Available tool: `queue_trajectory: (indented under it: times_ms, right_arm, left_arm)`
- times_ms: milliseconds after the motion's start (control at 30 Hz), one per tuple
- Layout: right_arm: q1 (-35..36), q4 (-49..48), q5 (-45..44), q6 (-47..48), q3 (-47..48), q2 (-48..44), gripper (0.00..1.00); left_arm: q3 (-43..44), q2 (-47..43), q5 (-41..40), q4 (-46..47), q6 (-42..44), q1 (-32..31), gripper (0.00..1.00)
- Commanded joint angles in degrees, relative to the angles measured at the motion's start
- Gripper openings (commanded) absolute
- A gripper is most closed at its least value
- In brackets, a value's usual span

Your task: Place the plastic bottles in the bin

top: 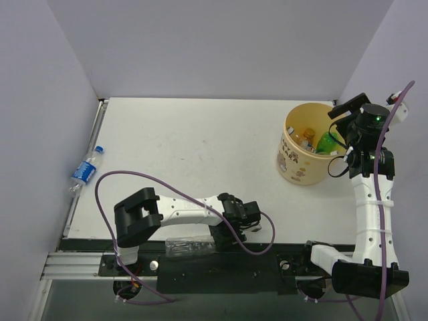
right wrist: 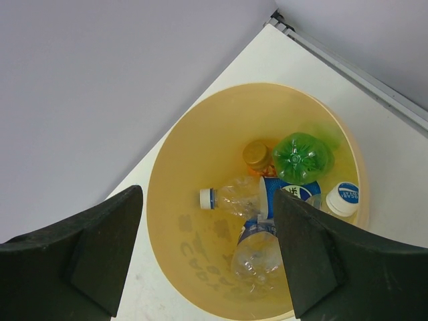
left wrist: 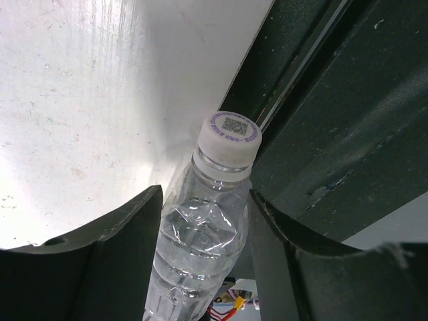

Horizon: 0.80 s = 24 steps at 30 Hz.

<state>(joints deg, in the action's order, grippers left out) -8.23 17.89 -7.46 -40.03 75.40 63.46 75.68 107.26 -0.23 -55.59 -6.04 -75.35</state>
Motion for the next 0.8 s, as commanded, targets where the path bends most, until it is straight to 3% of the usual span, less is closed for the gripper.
queue_trajectory:
  times_ms: [0, 167, 233, 267, 400, 533, 767]
  right_arm:
    - [-0.2, -0.6, 0.4, -0.1, -0.3, -1.4, 0.73]
    - [-0.2, -0.4, 0.3, 0.0, -0.4, -1.6, 0.73]
    - [-0.2, -0.4, 0.1, 0.1, -0.4, -1.8, 0.73]
    - [-0.2, -0.4, -0.1, 0.1, -0.3, -2.0, 0.73]
    - [-0.3, -0.4, -0.2, 0.0, -0.2, -2.5, 0.73]
    - [-0.2, -0.3, 0.6, -0.3, 0.1, -3.6, 0.73]
    - [-0.1, 2.9, 2.4, 0.4, 0.6, -6.7, 0.73]
  left_arm:
    - [0.5, 2.0, -2.1, 1.4, 1.0, 0.1, 0.59]
    - [3.1, 1.3, -4.9, -2.1, 1.1, 0.1, 0.42]
    - [4.8, -0.5, -6.6, -4.3, 0.9, 0.1, 0.24]
    - [5.4, -1.9, -8.1, -5.7, 0.6, 0.2, 0.22]
    - [10.7, -5.8, -11.6, -8.2, -0.7, 1.7, 0.20]
    - [15.5, -7.5, -9.4, -6.0, -0.8, 6.9, 0.20]
    - [30.1, 1.2, 0.2, 0.7, -9.1, 19.2, 0.19]
